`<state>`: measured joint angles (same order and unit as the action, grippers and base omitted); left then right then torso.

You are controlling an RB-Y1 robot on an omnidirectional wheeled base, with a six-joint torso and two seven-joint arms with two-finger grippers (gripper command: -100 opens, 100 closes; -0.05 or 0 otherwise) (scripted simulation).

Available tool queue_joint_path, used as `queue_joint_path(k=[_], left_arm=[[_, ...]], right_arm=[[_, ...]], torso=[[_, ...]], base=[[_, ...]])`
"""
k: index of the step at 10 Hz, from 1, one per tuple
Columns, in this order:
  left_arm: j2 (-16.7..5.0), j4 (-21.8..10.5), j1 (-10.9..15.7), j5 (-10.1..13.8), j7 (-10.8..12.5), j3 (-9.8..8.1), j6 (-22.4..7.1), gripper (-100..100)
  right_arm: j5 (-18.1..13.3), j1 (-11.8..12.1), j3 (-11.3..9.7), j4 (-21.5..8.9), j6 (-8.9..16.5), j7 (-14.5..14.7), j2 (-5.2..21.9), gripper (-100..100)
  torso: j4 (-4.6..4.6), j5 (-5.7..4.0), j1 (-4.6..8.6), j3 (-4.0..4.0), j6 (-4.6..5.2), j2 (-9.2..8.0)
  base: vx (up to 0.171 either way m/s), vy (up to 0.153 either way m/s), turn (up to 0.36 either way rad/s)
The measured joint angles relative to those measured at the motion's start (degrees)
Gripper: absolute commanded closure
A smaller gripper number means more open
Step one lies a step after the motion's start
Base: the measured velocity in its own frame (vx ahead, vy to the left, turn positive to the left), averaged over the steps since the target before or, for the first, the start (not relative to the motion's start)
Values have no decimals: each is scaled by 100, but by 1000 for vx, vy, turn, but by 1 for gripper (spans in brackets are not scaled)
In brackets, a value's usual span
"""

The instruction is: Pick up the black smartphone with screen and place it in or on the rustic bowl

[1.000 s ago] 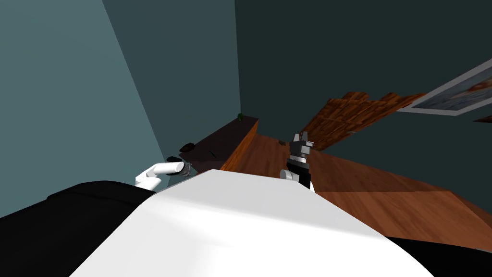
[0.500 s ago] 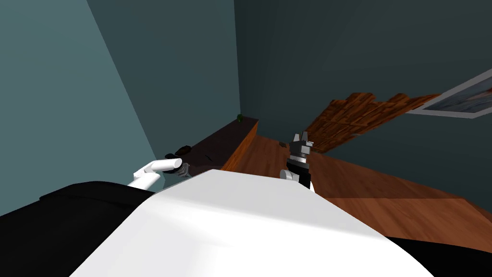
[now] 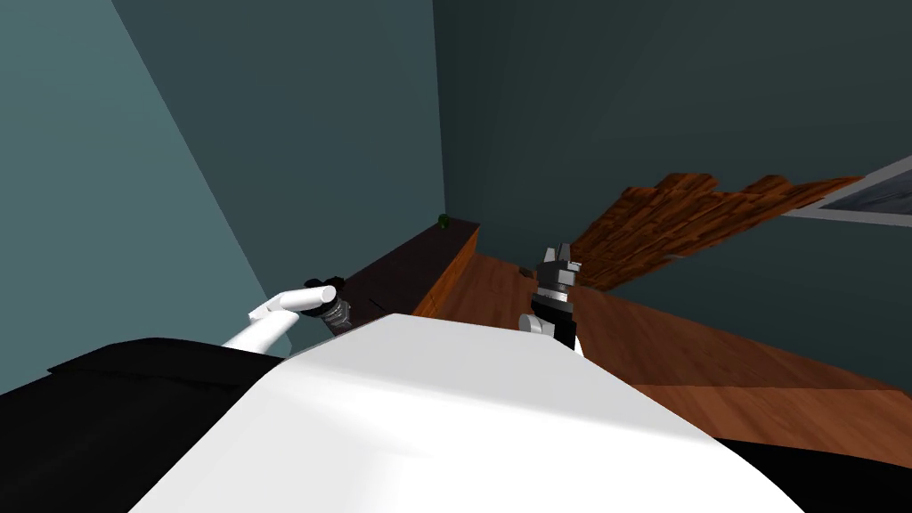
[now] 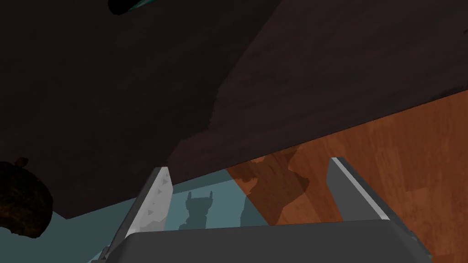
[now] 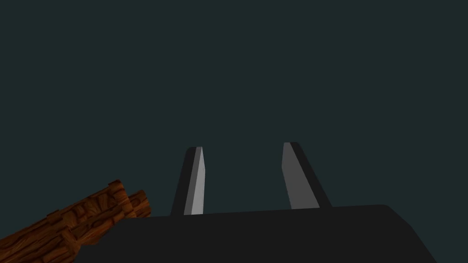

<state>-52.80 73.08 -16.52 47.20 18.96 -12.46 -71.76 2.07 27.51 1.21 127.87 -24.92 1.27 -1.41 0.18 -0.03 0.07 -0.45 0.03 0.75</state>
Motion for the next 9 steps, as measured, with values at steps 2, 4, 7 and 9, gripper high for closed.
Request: queue_joint_path(k=[2, 4, 7, 9], left_arm=[[8, -207, 221, 153, 77, 37, -222, -100], [112, -296, 334, 334, 164, 76, -431, -100], [201, -407, 391, 278, 144, 118, -366, -100], [289, -484, 387, 219, 100, 131, -245, 100]], right_arm=[[0, 0, 0, 0, 0, 0, 0, 0], [0, 0, 0, 0, 0, 0, 0, 0], [0, -3, 0, 0, 0, 0, 0, 0], [0, -3, 0, -1, 1, 0, 0, 0]], torso=[[-1, 2, -5, 2, 0, -3], [0, 0, 7, 0, -1, -1], [-15, 5, -16, 40, -3, -71], [-17, 4, -19, 46, -3, -79]], base=[[197, -30, 28], [135, -38, 21], [8, 12, -9], [-1, 6, -2]])
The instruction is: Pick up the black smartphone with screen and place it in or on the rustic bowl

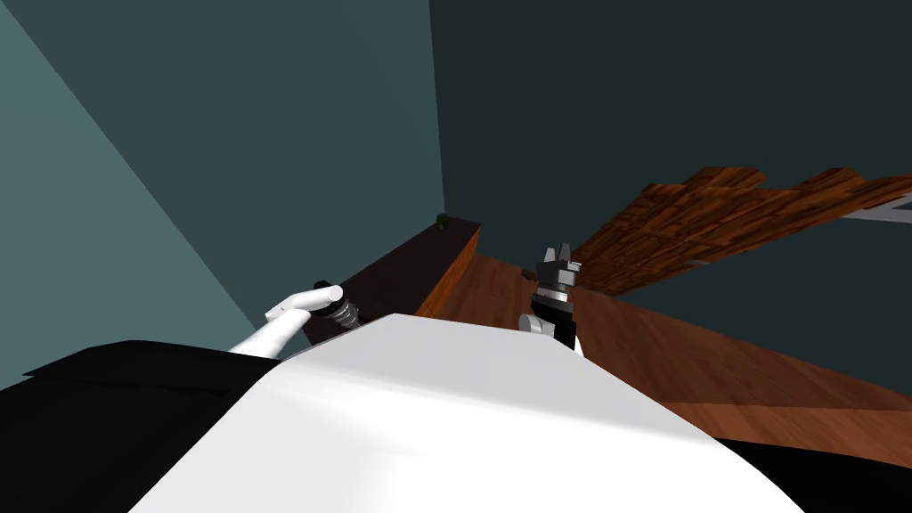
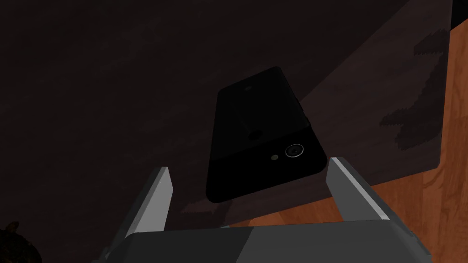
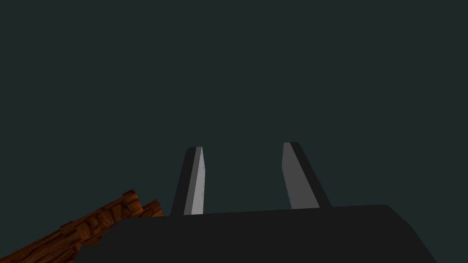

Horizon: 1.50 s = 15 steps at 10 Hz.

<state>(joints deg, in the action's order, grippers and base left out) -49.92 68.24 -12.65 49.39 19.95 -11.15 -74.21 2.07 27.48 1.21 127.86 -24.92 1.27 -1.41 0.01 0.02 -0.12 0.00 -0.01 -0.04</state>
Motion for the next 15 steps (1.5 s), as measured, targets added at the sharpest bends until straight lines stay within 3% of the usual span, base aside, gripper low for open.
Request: queue_joint_path(k=[4, 5, 6, 7, 8, 9, 12, 15], left_arm=[[-4, 6, 3, -1, -11, 3, -1, 100], [-5, 7, 3, -2, -14, 4, -1, 0], [-5, 8, 3, -2, -14, 4, -1, 100], [-82, 57, 3, 55, 7, -13, -72, 100], [-95, 66, 4, 62, 12, -18, -93, 0], [-94, 65, 4, 61, 11, -17, -91, 100], [-262, 52, 70, 270, -25, 31, -32, 100], [-463, 65, 104, 479, 32, 50, -44, 100]], right_arm=[[0, 0, 0, 0, 0, 0, 0, 0], [0, 0, 0, 0, 0, 0, 0, 0], [0, 0, 0, 0, 0, 0, 0, 0], [0, 0, 0, 0, 0, 0, 0, 0], [0, 0, 0, 0, 0, 0, 0, 0], [0, 0, 0, 0, 0, 0, 0, 0], [0, -3, 0, 0, 1, 0, 0, 0], [0, -3, 0, -1, 1, 0, 1, 0]], torso=[[1, 1, 5, -1, -5, 1], [1, 1, 5, -1, -6, 1], [1, 1, 6, -1, -6, 2], [0, -4, 12, 0, -8, 0], [1, 0, 11, -1, -9, 0], [1, 1, 8, -1, -9, 1], [-16, 1, -14, 50, -21, -90], [-18, 2, -36, 49, -19, -85]], base=[[0, 0, 0], [0, 0, 0], [-5, -15, 28], [-2, -8, 7], [0, 0, 0], [-155, -15, -193], [-244, 54, -158], [-234, 99, -210]])
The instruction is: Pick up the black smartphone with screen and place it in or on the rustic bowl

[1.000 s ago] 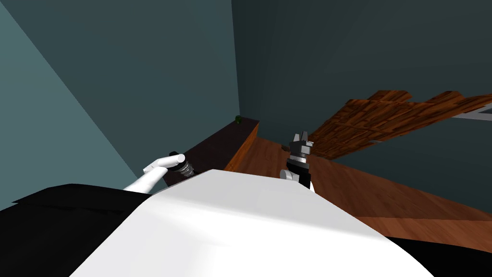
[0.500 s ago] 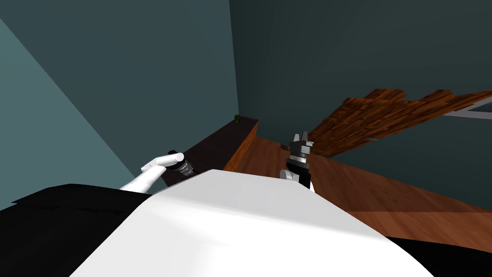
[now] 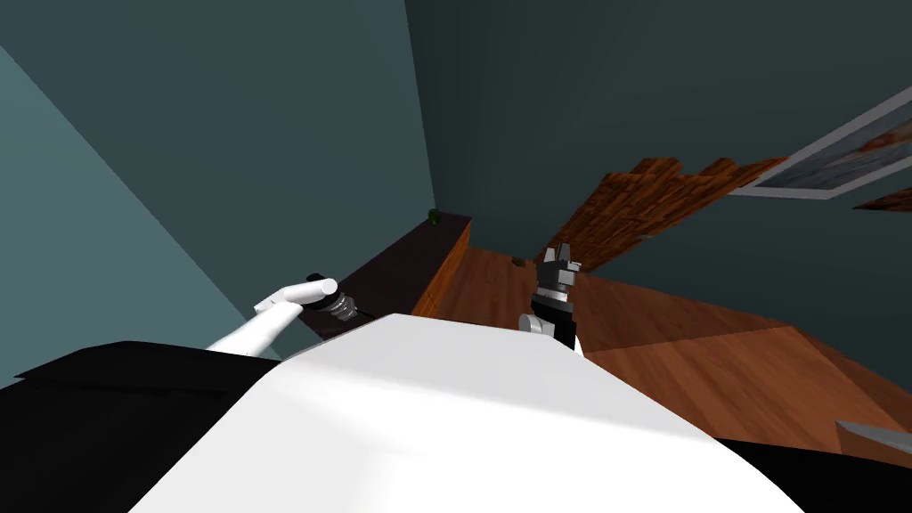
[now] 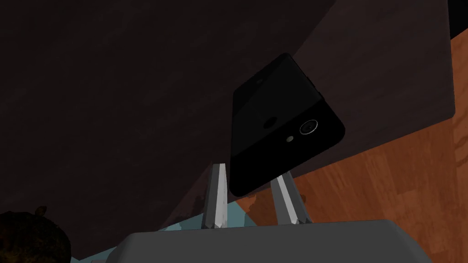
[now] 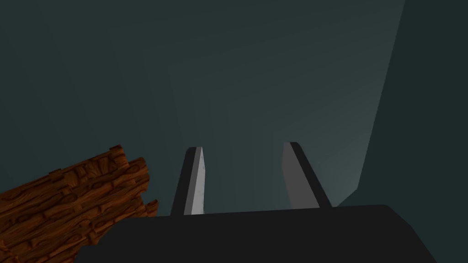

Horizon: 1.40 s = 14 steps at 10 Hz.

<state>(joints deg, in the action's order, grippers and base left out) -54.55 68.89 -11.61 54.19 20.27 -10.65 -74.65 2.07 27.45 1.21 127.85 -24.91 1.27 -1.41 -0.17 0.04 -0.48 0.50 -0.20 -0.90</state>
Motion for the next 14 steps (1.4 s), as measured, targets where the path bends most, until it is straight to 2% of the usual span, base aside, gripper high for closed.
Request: queue_joint_path(k=[5, 8, 9, 11, 13, 14], left_arm=[[-432, -231, 126, 402, 126, -30, -27, 100], [-599, -378, 238, 537, 280, -28, -93, 100], [-704, -370, 208, 627, 374, -90, -139, 100], [-881, -603, 277, 772, 511, -162, -215, 100], [-1016, -684, 278, 870, 697, -257, -294, 100], [-1082, -857, 337, 902, 719, -273, -330, 100]], right_arm=[[0, -1, 0, 0, 0, 0, 0, 0], [0, -1, 0, 0, 0, 0, 1, 0], [0, -1, 0, 0, 0, 0, 1, 0], [0, -1, 1, 0, 0, 0, 1, 0], [0, 2, 2, -1, 0, 0, 1, 0], [0, 2, 2, 0, 0, 0, 1, 0]], torso=[[-4, 5, -5, 13, -3, -23], [-3, 5, -18, 10, -1, -18], [-6, 6, -18, 18, -7, -31], [-7, 9, -39, 20, -8, -34], [-1, 11, -36, 6, -26, -6], [3, 8, -30, -9, -11, 20]], base=[[-276, 96, -250], [-296, 94, -305], [-329, 103, -368], [-352, 141, -430], [-202, 66, -156], [-198, 79, -425]])
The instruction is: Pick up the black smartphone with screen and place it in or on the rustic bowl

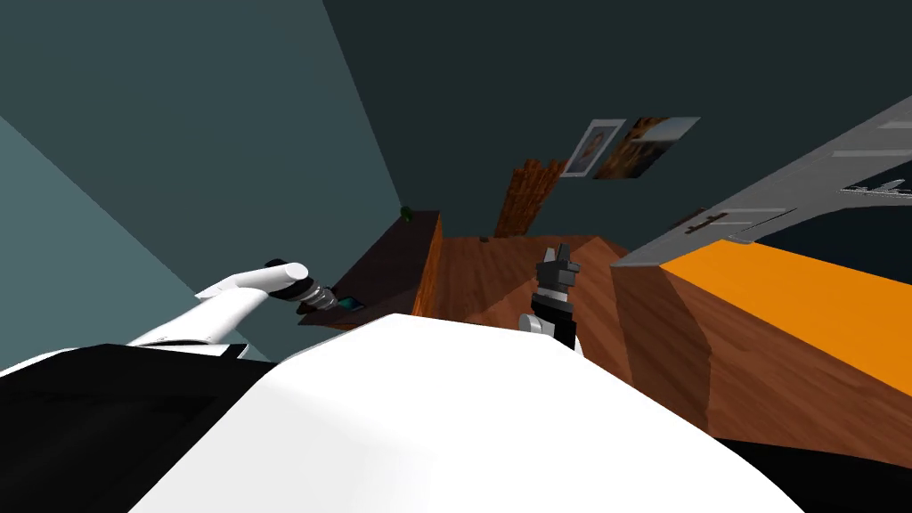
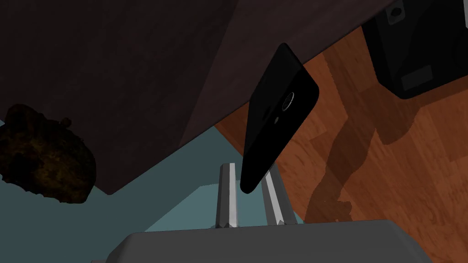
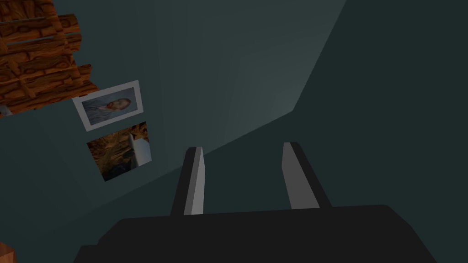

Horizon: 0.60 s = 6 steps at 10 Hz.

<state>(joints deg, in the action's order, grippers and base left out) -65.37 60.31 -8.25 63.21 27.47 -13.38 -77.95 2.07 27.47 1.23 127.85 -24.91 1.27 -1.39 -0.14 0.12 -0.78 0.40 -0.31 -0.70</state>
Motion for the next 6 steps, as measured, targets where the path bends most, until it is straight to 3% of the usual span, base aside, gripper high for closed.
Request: queue_joint_path(k=[4, 6], left_arm=[[-309, -547, 99, 139, 416, -269, -215, 100], [-486, -995, 283, 145, 611, -375, -347, 100]], right_arm=[[0, -1, 1, 0, 0, 0, 1, 0], [0, -1, 2, 0, 0, 0, 2, 0]], torso=[[-6, 4, -40, 14, -1, -23], [-8, 5, -48, 18, -6, -30]], base=[[-302, 141, -424], [-292, 179, -335]])
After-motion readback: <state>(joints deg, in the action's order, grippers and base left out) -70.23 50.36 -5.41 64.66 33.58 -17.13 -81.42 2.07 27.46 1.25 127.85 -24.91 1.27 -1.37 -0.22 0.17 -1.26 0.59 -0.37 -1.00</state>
